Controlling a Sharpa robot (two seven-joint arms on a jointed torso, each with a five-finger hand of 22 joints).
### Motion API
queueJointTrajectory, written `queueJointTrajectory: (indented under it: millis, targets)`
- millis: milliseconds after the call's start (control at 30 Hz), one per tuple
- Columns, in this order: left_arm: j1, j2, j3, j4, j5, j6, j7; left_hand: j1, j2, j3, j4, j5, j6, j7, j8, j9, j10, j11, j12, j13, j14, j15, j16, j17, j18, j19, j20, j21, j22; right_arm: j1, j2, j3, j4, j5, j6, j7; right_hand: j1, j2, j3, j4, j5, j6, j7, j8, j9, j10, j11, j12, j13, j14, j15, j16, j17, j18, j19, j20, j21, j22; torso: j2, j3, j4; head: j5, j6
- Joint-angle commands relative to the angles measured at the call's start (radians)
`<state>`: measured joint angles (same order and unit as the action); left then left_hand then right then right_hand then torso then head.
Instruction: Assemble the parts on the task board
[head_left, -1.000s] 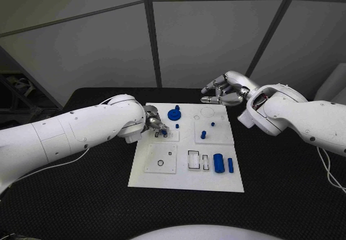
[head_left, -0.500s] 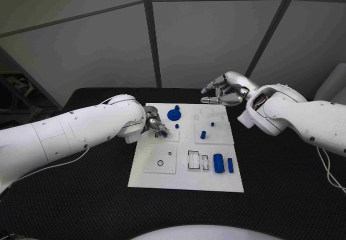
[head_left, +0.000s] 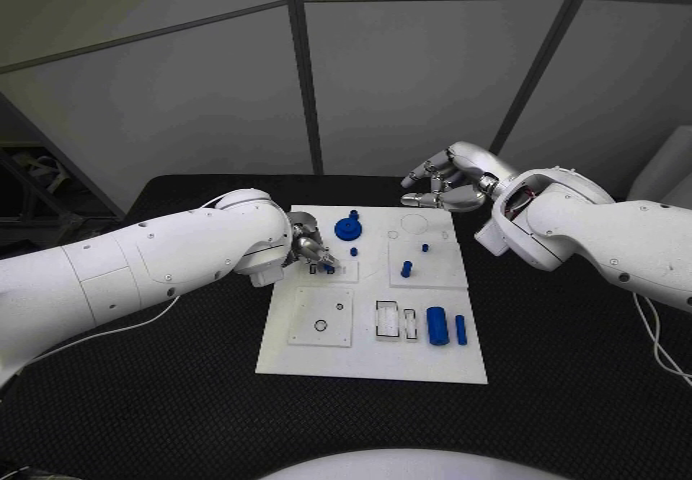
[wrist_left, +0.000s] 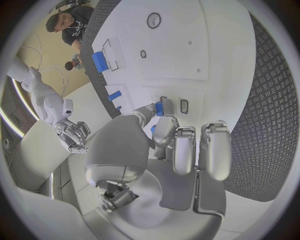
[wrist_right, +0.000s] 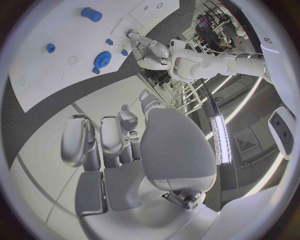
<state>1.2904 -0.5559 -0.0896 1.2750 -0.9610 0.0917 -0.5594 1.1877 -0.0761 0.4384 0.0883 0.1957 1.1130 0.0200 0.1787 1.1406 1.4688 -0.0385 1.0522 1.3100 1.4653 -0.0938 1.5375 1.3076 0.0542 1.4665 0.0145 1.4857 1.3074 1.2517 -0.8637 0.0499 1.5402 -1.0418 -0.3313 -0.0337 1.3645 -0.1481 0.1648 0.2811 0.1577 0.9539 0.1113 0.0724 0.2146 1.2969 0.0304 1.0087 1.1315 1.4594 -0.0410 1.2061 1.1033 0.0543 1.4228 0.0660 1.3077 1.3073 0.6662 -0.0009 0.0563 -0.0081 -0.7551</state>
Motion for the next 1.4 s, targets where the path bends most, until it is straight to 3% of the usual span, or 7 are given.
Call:
queueJointTrajectory:
  millis: [33, 467, 967, 1400]
  targets:
    - [-0.003, 0.000, -0.003, -0.002, 0.000, 0.021, -0.004, 0.049, 0.039, 0.071, -0.076, 0.006, -0.001, 0.002, -0.003, 0.002, 0.002, -0.006, -0.002, 0.065, 0.097, -0.006, 0.003, 0.234, -0.016, 0.012, -0.002, -0.006, 0.122, 0.002, 0.000, 0.001, 0.001, -0.003, 0.005, 0.004, -0.008, 0.003, 0.001, 0.007, 0.005, 0.008, 0.003, -0.006, 0.001, 0.003, 0.000, 0.004, 0.000, 0.008, -0.004, -0.005, 0.001, 0.014, 0.003, 0.000, -0.005, 0.012, 0.001, 0.0002, 0.0003, 0.000, -0.001]
    - [-0.003, 0.005, -0.003, -0.003, 0.000, 0.060, -0.009, 0.049, 0.038, 0.075, -0.084, 0.015, 0.000, 0.003, -0.001, 0.005, 0.004, -0.005, 0.003, 0.067, 0.098, -0.006, 0.005, 0.236, -0.016, 0.012, -0.001, -0.006, 0.123, 0.002, 0.001, 0.001, 0.001, -0.003, 0.006, 0.003, -0.008, 0.003, 0.001, 0.007, 0.005, 0.008, 0.003, -0.006, 0.001, 0.003, 0.000, 0.004, 0.000, 0.008, -0.004, -0.005, 0.001, 0.014, 0.003, 0.000, -0.005, 0.012, 0.000, -0.0001, -0.0001, 0.000, -0.004]
    - [-0.003, 0.007, -0.003, -0.006, 0.000, 0.076, -0.018, 0.033, 0.034, 0.088, -0.104, 0.071, 0.003, 0.005, 0.004, 0.018, 0.007, -0.003, 0.005, 0.066, 0.099, -0.004, 0.009, 0.240, -0.016, 0.012, 0.001, -0.006, 0.124, 0.002, 0.000, 0.001, 0.002, -0.003, 0.005, 0.003, -0.008, 0.003, 0.001, 0.007, 0.005, 0.008, 0.003, -0.006, 0.001, 0.003, 0.000, 0.004, 0.000, 0.008, -0.004, -0.005, 0.001, 0.014, 0.003, 0.000, -0.005, 0.012, 0.001, 0.0000, -0.0002, 0.001, -0.003]
    - [-0.001, 0.038, -0.003, -0.052, 0.000, 0.095, -0.033, 0.021, 0.043, 0.090, -0.102, 0.060, 0.002, 0.005, 0.006, 0.024, 0.007, -0.003, 0.002, 0.065, 0.099, -0.004, 0.008, 0.238, -0.016, 0.011, 0.001, -0.007, 0.123, 0.002, 0.001, 0.001, 0.004, -0.003, 0.006, 0.002, -0.010, 0.002, 0.001, 0.007, 0.004, 0.008, 0.003, -0.006, 0.001, 0.002, 0.000, 0.003, -0.002, 0.008, -0.004, -0.006, 0.000, 0.014, 0.003, 0.000, -0.006, 0.011, 0.001, 0.0007, -0.0011, 0.003, -0.005]
